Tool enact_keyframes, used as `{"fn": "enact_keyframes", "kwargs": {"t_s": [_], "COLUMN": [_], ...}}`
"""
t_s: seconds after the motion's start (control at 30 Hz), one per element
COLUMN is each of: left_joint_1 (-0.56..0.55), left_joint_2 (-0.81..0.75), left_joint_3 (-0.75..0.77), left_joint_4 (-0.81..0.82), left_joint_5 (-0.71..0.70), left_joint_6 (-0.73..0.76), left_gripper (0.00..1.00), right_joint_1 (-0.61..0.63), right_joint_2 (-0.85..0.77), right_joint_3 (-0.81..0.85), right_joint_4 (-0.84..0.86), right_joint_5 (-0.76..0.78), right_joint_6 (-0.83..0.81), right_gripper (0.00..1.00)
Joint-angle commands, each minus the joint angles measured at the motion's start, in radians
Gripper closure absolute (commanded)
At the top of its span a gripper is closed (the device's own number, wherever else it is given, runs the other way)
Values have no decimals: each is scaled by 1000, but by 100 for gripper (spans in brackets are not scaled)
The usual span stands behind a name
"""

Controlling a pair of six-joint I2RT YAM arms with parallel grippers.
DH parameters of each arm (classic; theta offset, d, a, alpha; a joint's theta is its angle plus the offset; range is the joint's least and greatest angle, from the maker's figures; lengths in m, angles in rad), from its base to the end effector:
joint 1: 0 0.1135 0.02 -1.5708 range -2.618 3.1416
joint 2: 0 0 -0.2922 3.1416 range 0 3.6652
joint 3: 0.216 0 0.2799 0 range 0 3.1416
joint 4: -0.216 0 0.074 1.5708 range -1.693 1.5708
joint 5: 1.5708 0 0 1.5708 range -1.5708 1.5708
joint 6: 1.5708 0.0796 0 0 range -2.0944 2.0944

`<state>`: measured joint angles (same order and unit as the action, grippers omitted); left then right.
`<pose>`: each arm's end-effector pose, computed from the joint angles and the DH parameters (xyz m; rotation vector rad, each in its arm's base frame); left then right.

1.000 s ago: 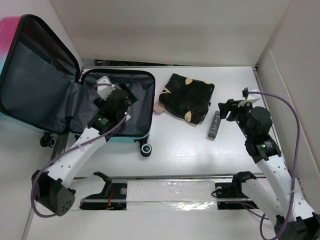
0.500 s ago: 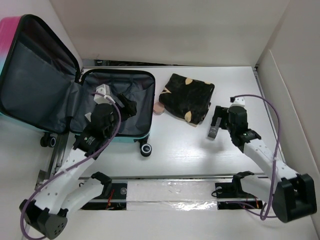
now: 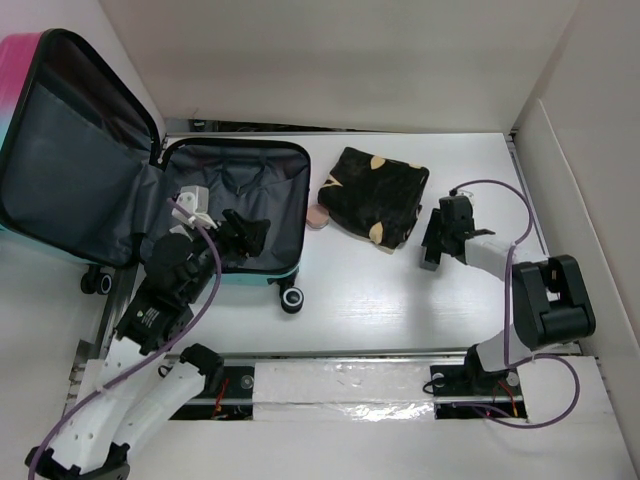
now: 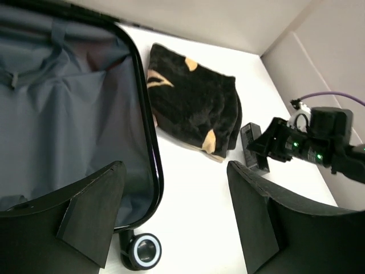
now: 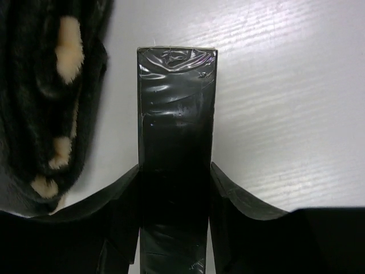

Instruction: Pack the luggage

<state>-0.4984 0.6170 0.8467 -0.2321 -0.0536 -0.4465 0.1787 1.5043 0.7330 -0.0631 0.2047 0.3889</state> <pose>0.1669 -0.0860 0.4029 -0.0013 1.6165 -0.6950 0.3379 0.0446 0.1449 0.3436 2.3577 0.0224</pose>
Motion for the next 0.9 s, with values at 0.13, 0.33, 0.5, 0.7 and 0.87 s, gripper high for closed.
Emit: {"fn": "enact_keyframes", "kwargs": {"t_s": [0.13, 0.33, 0.5, 0.7, 0.87], "left_joint_1": [-5, 63, 63, 63, 63], "left_joint_2": [-140, -180, -189, -185, -137], "left_joint_3": [-5, -14, -15, -23, -23], "left_joint_4": [14, 36, 27, 36, 72], "left_joint_5": [21, 123, 90, 64, 106], "left_joint_6": [94, 101, 92, 80, 77], "left_gripper": [31, 30, 31, 83, 100], "right_joint_1": [39, 286, 554, 703, 685], "right_joint_2": [-49, -297, -163, 256, 315], "right_joint_3": [92, 178, 495, 1030, 1084], "right_joint_4": [-93, -178, -156, -99, -156], "right_joint_5": [76, 110, 70, -160, -88], "right_joint_6": [7, -36, -74, -140, -148], "right_gripper": [65, 62, 61, 24, 0]}}
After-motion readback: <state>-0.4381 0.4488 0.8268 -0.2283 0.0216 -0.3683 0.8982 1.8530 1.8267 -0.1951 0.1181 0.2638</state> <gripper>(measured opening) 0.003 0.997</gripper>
